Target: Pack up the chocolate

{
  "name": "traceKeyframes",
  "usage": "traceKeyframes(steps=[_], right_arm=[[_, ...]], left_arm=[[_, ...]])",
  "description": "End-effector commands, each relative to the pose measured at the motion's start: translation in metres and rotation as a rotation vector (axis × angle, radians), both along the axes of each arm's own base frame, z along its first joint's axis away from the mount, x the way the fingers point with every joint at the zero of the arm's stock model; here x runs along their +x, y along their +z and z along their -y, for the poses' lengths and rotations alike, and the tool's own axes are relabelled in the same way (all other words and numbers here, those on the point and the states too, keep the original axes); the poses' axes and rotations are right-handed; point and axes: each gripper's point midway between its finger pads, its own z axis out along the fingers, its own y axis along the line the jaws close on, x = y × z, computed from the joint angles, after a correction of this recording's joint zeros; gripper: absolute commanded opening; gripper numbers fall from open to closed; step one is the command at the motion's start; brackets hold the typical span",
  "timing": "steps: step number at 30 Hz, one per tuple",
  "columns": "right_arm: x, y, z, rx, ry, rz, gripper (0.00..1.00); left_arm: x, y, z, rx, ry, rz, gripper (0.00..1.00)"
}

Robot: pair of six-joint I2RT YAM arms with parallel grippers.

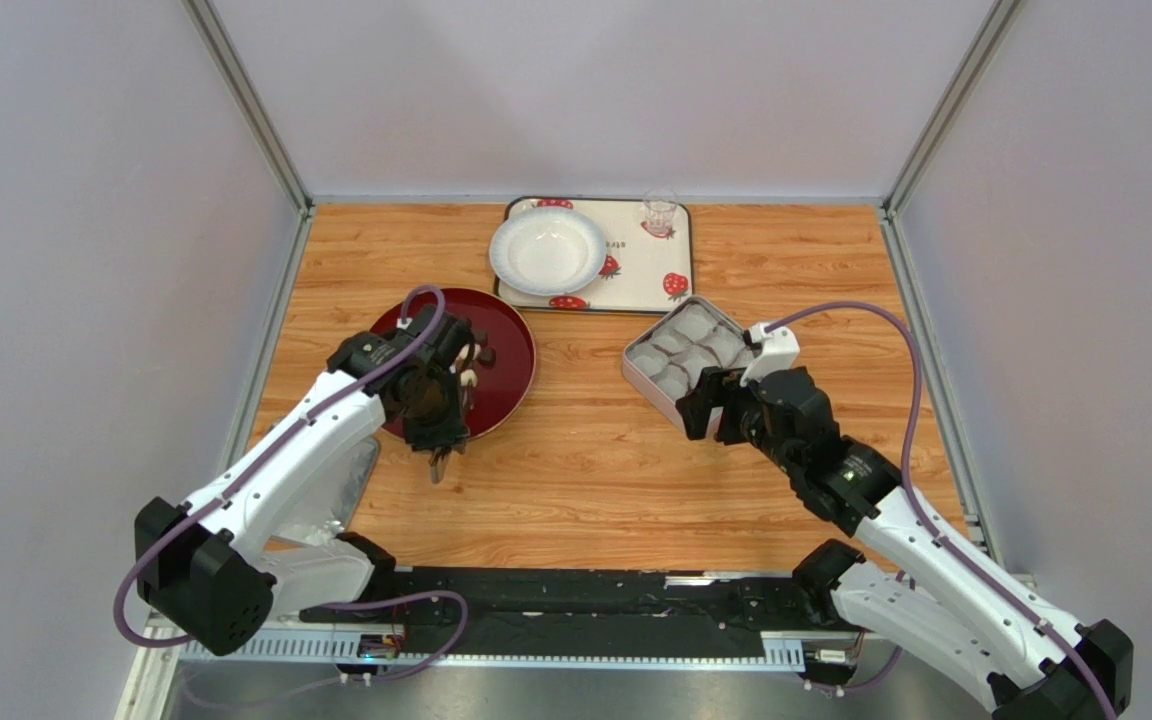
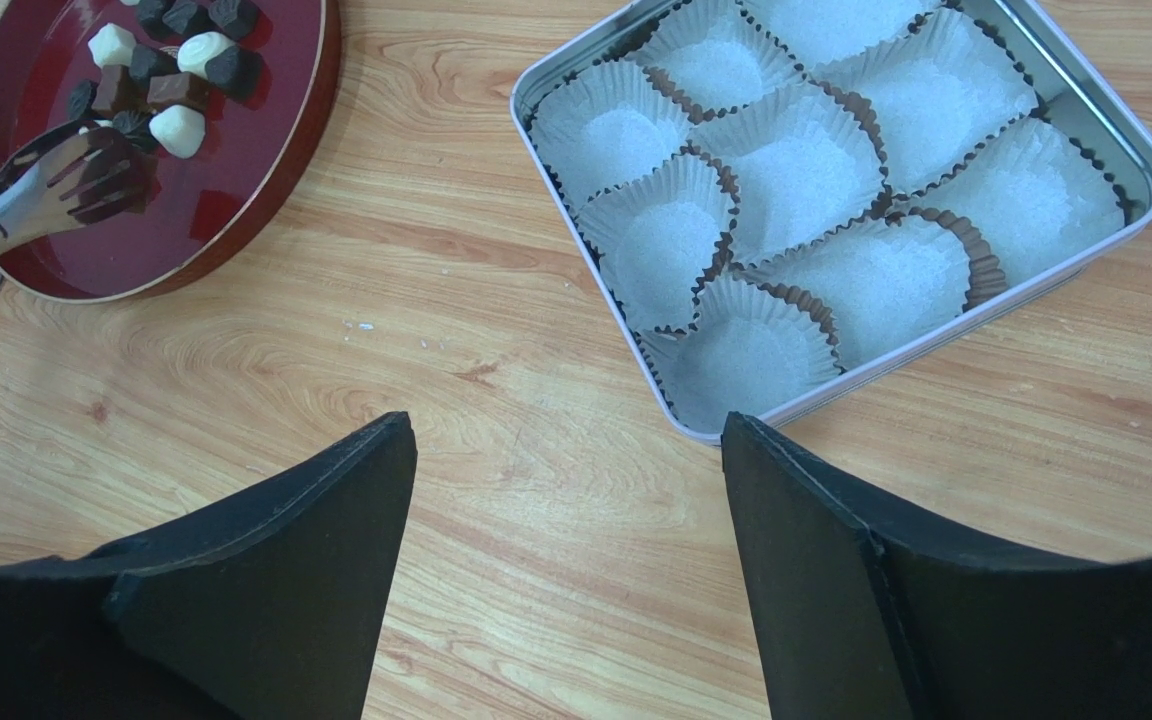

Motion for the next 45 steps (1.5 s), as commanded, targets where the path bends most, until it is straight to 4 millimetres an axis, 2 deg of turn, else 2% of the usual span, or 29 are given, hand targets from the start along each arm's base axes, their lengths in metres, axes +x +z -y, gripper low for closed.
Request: traceKeyframes(steps=[1,7,14,18,19,21,22,24,25,27,32,37,45], right_arm=[[0.006,0.022,0.000,0.015,-0.012,0.053,0.78],[0.005,0.036,0.007,0.013,-0.038,0.076,0.77],[0.001,0.055,0.025,0.015,-0.102,0.125,0.78],[-0.003,0.073,0.043,0.027,-0.169,0.173,0.79],[-0.003,0.078,0.050,0.028,-0.197,0.187,0.79],[-0.007,0.087,0.060,0.038,-0.230,0.217,0.79],[-0.008,0.091,0.065,0.040,-0.254,0.232,0.79],[-0.010,0.095,0.072,0.043,-0.276,0.249,0.80],[-0.012,0.098,0.078,0.047,-0.293,0.264,0.80],[-0.014,0.098,0.082,0.037,-0.304,0.271,0.80],[-0.017,0.092,0.092,0.011,-0.340,0.266,0.80],[-0.017,0.089,0.093,0.005,-0.345,0.265,0.80],[-0.016,0.083,0.094,-0.009,-0.347,0.255,0.80]], left_arm=[[0.015,0.035,0.019,-0.097,-0.084,0.098,0.24],[0.038,0.067,0.059,-0.152,-0.274,0.186,0.24],[0.058,0.092,0.136,-0.238,-0.574,0.277,0.25],[0.057,0.101,0.177,-0.257,-0.745,0.304,0.25],[0.053,0.095,0.191,-0.256,-0.795,0.289,0.25],[0.051,0.100,0.206,-0.264,-0.879,0.311,0.25],[0.048,0.093,0.215,-0.263,-0.917,0.293,0.25],[0.048,0.096,0.225,-0.276,-0.973,0.301,0.25],[0.043,0.090,0.232,-0.293,-1.004,0.278,0.25],[0.041,0.091,0.238,-0.299,-1.046,0.276,0.25],[0.035,0.076,0.247,-0.261,-1.136,0.228,0.26],[0.035,0.058,0.248,-0.214,-1.150,0.174,0.26],[0.039,0.041,0.249,-0.177,-1.146,0.141,0.27]])
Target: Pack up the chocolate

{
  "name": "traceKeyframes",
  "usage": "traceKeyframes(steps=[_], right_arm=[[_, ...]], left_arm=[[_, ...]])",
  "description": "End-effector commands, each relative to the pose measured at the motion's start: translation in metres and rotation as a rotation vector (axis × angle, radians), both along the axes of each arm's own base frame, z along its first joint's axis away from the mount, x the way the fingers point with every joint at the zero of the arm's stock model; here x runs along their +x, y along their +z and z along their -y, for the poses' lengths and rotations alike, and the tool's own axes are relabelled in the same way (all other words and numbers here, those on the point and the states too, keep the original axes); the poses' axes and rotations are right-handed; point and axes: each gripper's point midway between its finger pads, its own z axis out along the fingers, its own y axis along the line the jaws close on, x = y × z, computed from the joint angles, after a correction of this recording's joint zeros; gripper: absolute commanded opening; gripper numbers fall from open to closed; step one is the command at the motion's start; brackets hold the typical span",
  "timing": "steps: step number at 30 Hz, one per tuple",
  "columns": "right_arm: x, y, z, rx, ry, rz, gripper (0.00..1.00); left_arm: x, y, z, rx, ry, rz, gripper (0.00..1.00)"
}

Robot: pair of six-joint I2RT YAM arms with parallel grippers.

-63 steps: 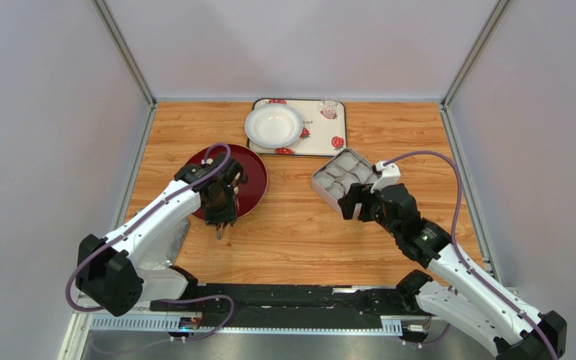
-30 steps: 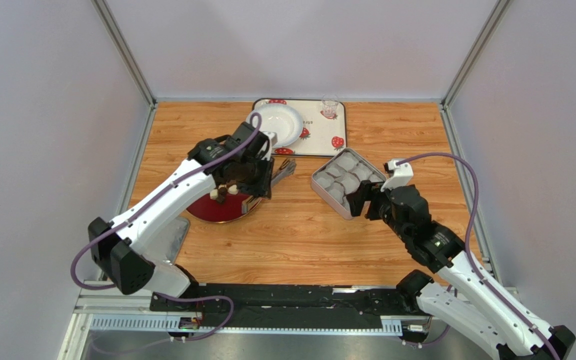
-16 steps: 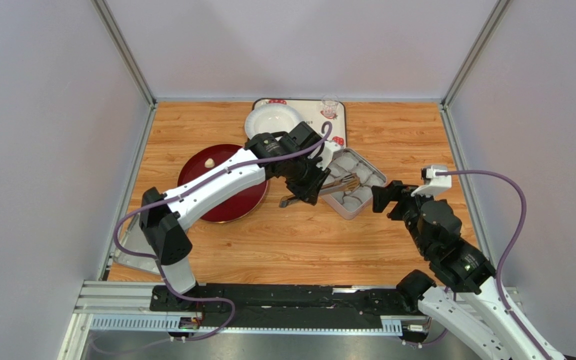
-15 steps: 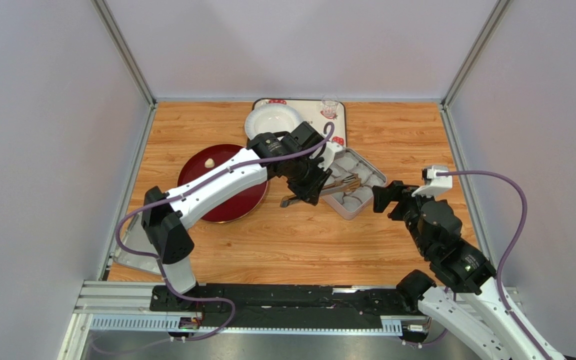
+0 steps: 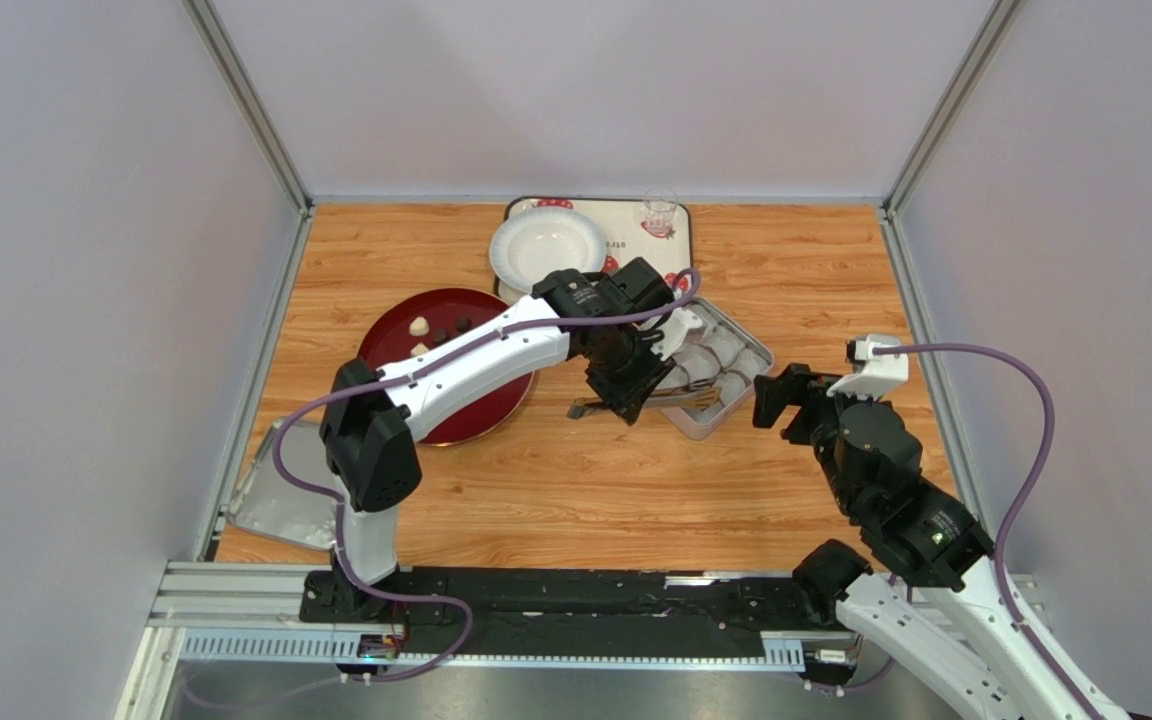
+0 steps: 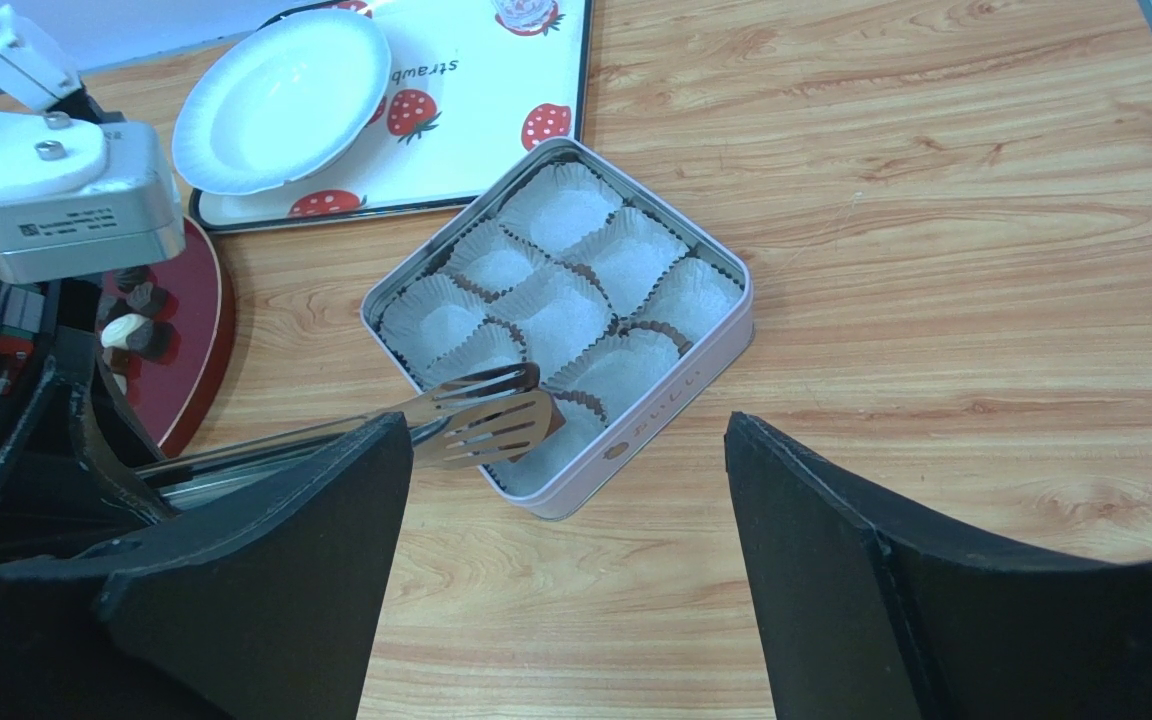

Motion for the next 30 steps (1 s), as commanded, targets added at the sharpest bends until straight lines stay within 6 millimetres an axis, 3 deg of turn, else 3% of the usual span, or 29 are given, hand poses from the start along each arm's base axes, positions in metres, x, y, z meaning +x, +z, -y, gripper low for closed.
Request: traceKeyframes(steps=[1,16,20,30], right_arm=[[0.001,0.006,0.004,-0.003,-0.020,0.026,0.80],[0.001,0.001,0.003,-0.005,-0.016,0.019,0.80],[0.002,0.000,0.002,-0.006,-0.013,0.016,0.80],[0.002,0.000,0.000,-0.005,-0.003,0.016,0.80]], left_arm=[[0.005,0.009,0.009,-0.021,-0.029,0.039,0.27],[0.007,-0.008,0.009,0.033,-0.019,0.009,0.38],[0.006,-0.005,0.011,0.026,-0.020,0.008,0.42],[0.010,0.008,0.013,-0.006,0.005,0.038,0.42]])
